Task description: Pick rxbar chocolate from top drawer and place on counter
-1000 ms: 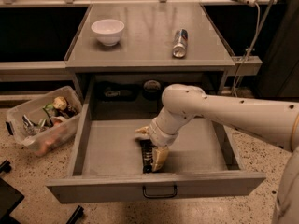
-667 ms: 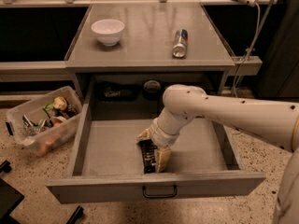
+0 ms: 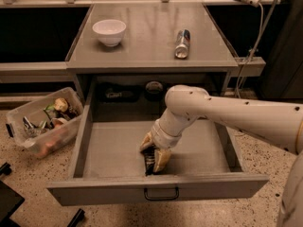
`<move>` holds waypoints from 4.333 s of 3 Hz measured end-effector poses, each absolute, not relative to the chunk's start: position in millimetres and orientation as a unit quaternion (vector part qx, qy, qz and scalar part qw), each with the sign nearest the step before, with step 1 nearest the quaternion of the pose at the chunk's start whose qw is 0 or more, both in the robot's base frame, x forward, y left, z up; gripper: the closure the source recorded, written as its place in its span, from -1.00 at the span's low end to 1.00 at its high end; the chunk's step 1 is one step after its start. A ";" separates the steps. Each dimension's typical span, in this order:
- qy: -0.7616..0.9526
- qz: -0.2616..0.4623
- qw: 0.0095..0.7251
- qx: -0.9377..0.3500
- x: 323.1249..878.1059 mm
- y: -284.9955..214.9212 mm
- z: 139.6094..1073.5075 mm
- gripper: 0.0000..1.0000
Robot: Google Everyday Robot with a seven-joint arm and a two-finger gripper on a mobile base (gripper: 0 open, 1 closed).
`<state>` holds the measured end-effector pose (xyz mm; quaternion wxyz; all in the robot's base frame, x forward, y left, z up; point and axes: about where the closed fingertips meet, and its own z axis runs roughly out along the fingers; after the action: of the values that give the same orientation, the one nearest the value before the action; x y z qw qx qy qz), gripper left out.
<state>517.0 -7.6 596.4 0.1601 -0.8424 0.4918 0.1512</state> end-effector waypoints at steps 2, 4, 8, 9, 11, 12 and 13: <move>0.492 0.151 0.160 -0.842 517.0 -7.6 599.9 1.00; 0.476 0.127 0.267 -0.828 478.1 -18.1 689.8 1.00; 0.405 0.048 0.382 -0.829 448.4 -37.1 824.7 1.00; 0.368 0.025 0.403 -0.838 490.5 -29.0 856.2 1.00; 0.306 -0.034 0.457 -0.835 562.4 -18.4 939.9 1.00; 0.284 -0.053 0.474 -0.832 595.4 -12.1 961.0 1.00; 0.258 -0.078 0.501 -0.822 637.5 -0.3 987.1 1.00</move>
Offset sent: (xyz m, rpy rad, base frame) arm -0.0091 -0.0133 0.0433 0.1063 -0.0943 -0.0858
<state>637.5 -0.3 987.1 0.5011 -0.8223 0.2583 -0.0781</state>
